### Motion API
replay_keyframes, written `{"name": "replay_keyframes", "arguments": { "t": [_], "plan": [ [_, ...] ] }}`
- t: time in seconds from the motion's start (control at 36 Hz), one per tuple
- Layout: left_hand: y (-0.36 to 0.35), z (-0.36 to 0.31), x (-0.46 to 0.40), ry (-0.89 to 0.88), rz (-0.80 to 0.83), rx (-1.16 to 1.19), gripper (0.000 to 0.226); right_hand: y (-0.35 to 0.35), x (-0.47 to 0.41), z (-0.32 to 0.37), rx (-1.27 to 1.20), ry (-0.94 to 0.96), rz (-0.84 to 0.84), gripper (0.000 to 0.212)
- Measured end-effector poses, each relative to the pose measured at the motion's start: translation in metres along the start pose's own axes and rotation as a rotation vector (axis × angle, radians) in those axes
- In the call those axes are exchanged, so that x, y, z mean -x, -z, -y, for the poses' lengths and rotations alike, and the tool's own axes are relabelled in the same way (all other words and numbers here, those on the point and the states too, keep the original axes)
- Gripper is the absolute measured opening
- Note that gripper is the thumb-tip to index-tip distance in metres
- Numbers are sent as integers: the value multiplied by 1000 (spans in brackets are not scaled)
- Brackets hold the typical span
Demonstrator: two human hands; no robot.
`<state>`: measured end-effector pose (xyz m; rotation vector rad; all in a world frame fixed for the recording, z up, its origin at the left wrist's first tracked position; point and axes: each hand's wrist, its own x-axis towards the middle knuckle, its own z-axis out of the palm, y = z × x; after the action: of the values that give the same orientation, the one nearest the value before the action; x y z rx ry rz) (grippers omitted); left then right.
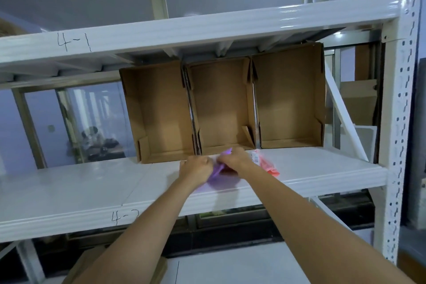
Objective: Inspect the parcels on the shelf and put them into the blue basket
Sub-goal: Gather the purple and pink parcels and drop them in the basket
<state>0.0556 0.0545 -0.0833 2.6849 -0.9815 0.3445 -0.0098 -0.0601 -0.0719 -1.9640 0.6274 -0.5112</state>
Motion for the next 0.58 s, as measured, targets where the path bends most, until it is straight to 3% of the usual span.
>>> {"name": "replay_keyframes", "arguments": {
  "t": [0.06,0.14,0.28,0.39,0.5,0.58],
  "plan": [
    [-16,-2,4,16,139,-38,40,20,1,-15,349,19,-137,15],
    [-28,-7,6,5,129,-88,44,49,-6,-30,497,-1,-285,19],
    [-24,-21,0,39,149,-80,44,68,-14,-52,764,-197,-236,49],
    [-22,-22,-4,166,115,-22,46,69,-18,-62,643,-190,-214,36],
    [-31,-5,-2,437,54,-4,68,74,-20,-61,558,-180,-248,27],
    [-36,4,-2,426,57,3,77,77,-22,-59,427,-188,-325,24]
  ]
}}
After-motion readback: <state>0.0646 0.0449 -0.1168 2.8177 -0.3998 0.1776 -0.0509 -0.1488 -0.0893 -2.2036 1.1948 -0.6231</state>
